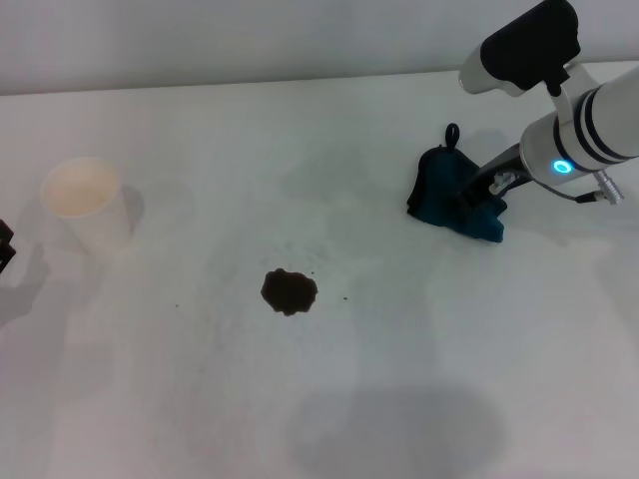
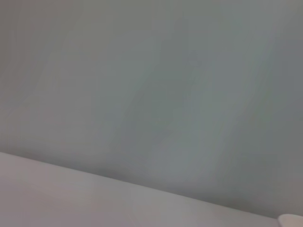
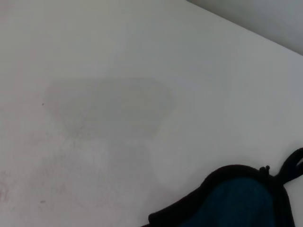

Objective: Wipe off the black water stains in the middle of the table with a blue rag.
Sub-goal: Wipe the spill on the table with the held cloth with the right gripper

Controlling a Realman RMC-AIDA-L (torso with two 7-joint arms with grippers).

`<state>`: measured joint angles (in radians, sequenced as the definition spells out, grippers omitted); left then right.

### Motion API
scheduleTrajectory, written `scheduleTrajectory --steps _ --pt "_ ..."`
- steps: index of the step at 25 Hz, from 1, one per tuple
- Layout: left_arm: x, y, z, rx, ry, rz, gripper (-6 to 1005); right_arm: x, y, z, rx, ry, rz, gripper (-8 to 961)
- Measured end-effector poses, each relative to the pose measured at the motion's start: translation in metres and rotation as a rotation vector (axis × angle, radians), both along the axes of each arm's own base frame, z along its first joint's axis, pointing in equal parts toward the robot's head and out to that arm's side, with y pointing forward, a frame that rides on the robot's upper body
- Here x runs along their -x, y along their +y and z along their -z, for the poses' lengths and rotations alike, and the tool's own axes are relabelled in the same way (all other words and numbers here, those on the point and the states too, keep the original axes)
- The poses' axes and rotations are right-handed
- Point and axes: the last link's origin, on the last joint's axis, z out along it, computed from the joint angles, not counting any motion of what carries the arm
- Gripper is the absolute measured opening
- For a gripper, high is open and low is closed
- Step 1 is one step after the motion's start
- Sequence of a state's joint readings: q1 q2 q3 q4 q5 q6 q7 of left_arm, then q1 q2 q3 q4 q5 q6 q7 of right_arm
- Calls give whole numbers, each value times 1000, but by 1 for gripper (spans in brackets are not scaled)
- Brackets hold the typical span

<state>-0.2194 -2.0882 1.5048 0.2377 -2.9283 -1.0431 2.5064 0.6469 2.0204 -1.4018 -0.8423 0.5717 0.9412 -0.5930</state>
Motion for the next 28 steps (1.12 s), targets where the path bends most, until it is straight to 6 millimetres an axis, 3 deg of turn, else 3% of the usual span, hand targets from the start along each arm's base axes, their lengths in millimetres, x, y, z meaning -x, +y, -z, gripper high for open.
scheduleTrajectory --steps 5,10,20,28 --pt "0 0 0 -1 0 2 893 -1 -1 2 7 -5 2 377" --pt "1 0 -2 -11 -3 -1 893 -1 -1 3 15 -9 1 367" --pt "1 0 -3 -15 -13 -3 892 -1 -5 4 35 7 3 172" --pt "0 0 -4 -19 -14 -1 892 35 -30 17 228 248 -128 104"
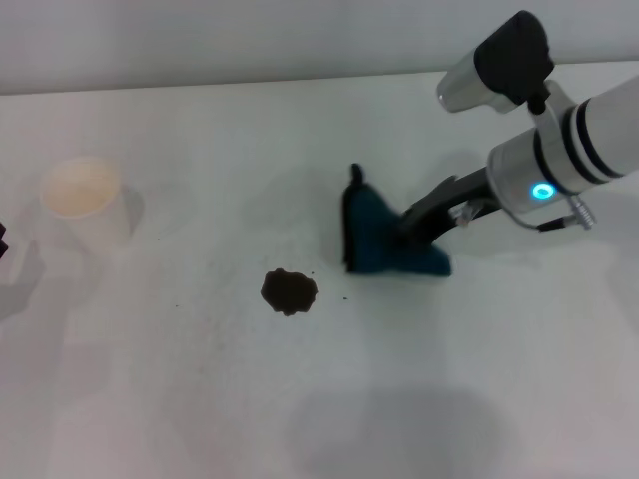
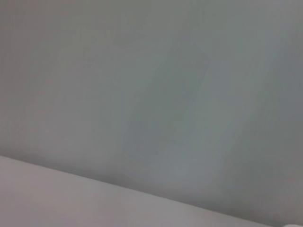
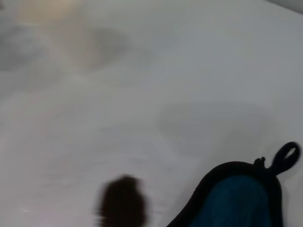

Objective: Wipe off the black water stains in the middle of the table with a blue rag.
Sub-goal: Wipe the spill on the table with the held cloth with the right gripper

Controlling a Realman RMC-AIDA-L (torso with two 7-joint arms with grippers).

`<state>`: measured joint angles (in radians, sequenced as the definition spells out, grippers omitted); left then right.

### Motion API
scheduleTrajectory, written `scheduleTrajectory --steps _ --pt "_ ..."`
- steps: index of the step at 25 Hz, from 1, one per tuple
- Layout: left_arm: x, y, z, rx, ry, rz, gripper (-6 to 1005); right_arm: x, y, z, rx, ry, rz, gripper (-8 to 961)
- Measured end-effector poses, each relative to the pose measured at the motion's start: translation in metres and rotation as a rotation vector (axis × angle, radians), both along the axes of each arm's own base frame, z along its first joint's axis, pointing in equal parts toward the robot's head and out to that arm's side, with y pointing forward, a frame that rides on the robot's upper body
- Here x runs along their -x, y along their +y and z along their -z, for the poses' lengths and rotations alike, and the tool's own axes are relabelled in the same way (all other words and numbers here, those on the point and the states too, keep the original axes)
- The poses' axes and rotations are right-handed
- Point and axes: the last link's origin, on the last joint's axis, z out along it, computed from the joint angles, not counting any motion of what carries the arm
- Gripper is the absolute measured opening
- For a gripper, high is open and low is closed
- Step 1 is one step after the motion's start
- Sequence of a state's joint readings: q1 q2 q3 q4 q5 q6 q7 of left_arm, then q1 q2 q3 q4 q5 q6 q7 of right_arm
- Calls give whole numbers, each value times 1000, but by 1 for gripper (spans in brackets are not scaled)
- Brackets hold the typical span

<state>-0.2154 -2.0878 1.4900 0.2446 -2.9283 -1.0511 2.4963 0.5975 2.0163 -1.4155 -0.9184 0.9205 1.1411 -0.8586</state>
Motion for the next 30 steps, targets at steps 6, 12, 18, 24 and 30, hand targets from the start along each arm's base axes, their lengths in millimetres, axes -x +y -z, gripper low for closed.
scheduleTrajectory --steps 6,12,18,24,30 --pt "-2 2 0 -2 -1 6 893 22 -26 33 112 76 -151 103" --pt "-3 4 -1 -4 -10 8 893 31 -41 68 98 95 -250 100" --pt "-4 8 -3 -14 -35 5 893 28 -46 90 45 65 -311 100" --pt "-4 9 -3 -13 -43 5 892 23 -37 93 -61 41 -334 101" --pt "-4 9 -3 -12 -43 4 892 11 -19 81 -206 5 -312 101"
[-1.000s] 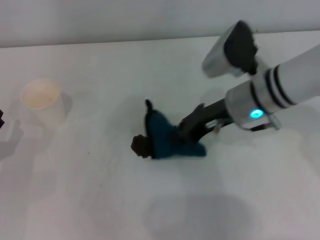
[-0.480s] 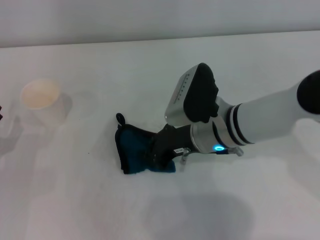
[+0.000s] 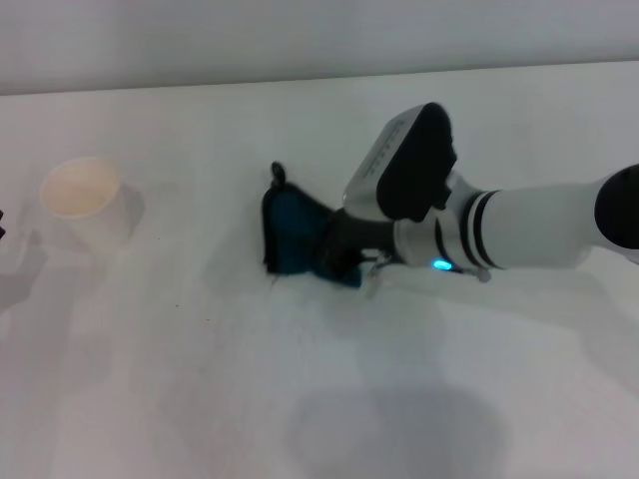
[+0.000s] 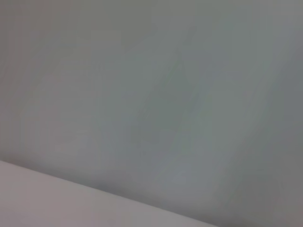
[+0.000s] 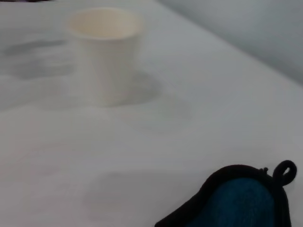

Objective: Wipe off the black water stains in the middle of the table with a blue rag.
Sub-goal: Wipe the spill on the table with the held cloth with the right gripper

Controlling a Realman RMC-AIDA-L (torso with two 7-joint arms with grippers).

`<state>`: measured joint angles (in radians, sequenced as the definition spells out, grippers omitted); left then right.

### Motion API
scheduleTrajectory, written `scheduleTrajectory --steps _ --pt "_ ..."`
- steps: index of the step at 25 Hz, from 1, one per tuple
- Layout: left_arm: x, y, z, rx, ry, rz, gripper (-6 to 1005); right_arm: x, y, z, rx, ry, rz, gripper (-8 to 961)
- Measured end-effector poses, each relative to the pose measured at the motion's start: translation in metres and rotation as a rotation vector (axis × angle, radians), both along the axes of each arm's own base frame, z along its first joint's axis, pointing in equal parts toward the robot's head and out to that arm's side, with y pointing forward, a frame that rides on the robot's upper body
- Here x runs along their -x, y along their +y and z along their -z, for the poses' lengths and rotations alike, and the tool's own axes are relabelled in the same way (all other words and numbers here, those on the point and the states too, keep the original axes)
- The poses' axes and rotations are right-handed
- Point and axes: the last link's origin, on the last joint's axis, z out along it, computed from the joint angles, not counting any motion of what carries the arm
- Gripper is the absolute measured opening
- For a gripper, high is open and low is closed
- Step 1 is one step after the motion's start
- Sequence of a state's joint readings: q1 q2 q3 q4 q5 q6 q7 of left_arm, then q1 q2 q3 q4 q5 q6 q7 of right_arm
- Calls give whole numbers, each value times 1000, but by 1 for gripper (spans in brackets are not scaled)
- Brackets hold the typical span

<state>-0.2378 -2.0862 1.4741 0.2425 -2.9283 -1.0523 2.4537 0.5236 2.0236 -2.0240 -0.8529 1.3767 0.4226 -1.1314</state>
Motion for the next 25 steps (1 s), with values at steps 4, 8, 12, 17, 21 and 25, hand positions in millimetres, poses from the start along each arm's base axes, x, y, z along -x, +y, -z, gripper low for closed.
scheduleTrajectory --steps 4,8,12,17,21,25 --pt "-1 1 0 -1 -6 1 893 -11 14 -12 -97 10 53 100" --pt "-1 1 -1 -6 -18 2 892 -11 12 -11 -60 30 78 97" --pt "-1 2 -3 -11 -20 4 892 -1 -2 3 67 28 54 97" --pt "-3 4 -3 -12 -22 8 892 17 -28 20 292 17 -22 96" --pt "-5 7 -3 -12 -23 15 892 20 -41 19 413 51 -74 96" --pt "-6 9 -3 -12 -25 19 893 20 -30 17 330 83 -85 96"
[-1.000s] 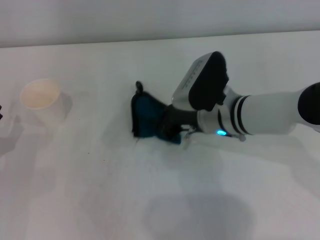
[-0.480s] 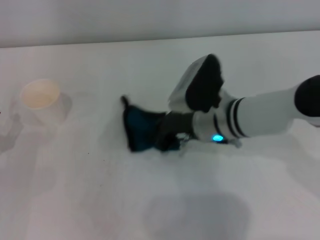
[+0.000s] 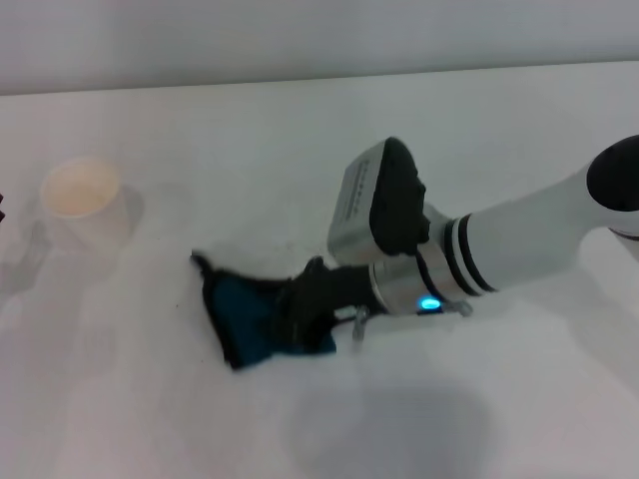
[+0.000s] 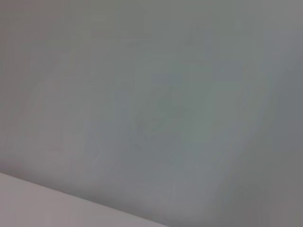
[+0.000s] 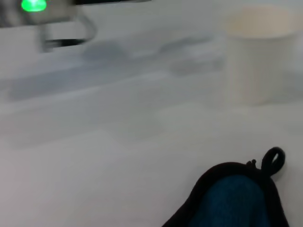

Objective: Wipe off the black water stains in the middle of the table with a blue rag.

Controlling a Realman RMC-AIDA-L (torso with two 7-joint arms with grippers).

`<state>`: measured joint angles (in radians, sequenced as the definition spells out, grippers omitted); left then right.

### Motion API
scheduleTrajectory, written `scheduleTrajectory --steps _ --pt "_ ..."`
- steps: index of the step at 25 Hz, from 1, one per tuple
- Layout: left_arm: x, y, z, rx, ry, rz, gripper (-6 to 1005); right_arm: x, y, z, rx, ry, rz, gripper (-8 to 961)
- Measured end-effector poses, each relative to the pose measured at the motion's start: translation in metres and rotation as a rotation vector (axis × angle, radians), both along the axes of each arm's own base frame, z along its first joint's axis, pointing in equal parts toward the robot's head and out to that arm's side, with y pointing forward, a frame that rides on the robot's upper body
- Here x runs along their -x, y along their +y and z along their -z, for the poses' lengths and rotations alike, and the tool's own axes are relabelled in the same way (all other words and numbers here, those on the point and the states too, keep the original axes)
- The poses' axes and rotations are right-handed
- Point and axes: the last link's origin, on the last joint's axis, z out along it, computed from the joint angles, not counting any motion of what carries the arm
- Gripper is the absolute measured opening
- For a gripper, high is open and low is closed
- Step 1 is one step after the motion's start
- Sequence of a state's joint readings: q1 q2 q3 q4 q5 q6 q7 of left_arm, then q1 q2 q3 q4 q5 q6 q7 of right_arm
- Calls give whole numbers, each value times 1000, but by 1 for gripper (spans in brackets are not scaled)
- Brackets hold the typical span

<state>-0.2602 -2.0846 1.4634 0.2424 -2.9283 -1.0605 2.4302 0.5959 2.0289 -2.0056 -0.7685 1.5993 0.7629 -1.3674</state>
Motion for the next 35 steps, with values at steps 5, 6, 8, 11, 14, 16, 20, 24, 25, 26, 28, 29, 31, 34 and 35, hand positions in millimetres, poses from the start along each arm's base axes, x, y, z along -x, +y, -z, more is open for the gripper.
scheduleTrajectory --steps 5,6,8,11,14,16,20,24,25,26,28,29,31,34,35 --pt "1 0 0 2 1 -3 893 -16 27 -16 -168 -10 77 95" --pt "1 0 0 1 2 -2 893 -22 35 -26 -205 0 112 95" --pt "0 0 -2 -3 2 2 893 -37 42 -44 -249 20 176 95" --pt "0 1 -2 -2 1 1 892 -74 47 -85 -314 35 292 95" --pt "0 1 -1 -1 1 1 892 -89 42 -99 -318 37 328 95" --pt "0 1 -1 -1 1 1 892 -99 37 -110 -324 46 358 96" --pt "-1 2 -2 -3 1 6 892 -119 27 -125 -344 59 421 96" --pt "-2 3 -2 -2 1 10 892 -118 24 -119 -333 50 420 96" --pt "-3 4 -1 -1 1 11 892 -118 25 -117 -328 40 414 97" --pt "-4 6 -1 2 1 15 892 -117 24 -115 -322 34 408 97" --pt "-5 7 0 5 1 19 892 -115 25 -112 -318 28 400 100" --pt "-6 7 0 5 0 20 893 -113 25 -111 -318 33 395 103" --pt "-5 6 0 2 -7 16 893 -108 27 -112 -337 56 386 110" --pt "-4 6 -1 1 -14 13 893 -102 28 -119 -378 109 375 159" --pt "-4 5 -1 2 -18 11 893 -100 29 -123 -393 128 370 203"
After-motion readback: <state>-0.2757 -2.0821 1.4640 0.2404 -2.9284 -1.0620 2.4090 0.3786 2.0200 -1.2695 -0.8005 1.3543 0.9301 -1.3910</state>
